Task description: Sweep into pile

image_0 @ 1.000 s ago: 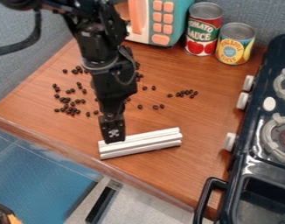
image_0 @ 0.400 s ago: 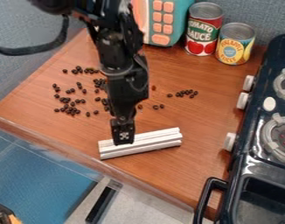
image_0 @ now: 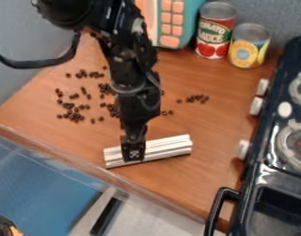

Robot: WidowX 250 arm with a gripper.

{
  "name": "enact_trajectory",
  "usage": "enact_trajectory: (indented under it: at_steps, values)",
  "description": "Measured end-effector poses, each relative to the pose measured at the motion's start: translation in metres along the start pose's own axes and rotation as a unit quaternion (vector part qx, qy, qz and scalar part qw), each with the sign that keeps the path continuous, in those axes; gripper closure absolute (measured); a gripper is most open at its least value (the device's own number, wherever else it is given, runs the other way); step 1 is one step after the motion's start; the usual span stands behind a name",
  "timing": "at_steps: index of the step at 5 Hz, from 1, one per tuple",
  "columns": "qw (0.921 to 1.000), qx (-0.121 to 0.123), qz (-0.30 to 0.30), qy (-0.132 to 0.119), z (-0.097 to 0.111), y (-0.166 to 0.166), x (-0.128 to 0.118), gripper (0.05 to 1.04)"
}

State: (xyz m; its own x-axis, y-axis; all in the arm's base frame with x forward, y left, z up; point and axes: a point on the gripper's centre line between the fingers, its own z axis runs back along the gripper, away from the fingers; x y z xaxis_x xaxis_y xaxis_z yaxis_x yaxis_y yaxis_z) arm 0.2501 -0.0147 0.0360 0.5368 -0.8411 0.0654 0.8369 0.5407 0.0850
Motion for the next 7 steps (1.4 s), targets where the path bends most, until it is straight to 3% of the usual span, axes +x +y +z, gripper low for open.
enact_trajectory:
  at_steps: [2,3,4,5,6,7]
  values:
    - [0.9999,-0.003,0.0,0.016,-0.014,-0.003,-0.002,0.127]
    - [0.9996,-0.005,0.004,0.028,-0.016,-0.002,-0.003,0.416]
    - [0.9983,0.008,-0.004,0.057,-0.022,-0.003,0.001,0.688]
    - [0.9984,0.004,0.028,0.05,-0.019,-0.003,0.011,0.704]
    - [0.996,0.0,0.086,0.024,-0.003,0.003,0.031,0.704]
    - [0.9838,0.001,0.179,0.001,0.015,0.018,0.052,0.704]
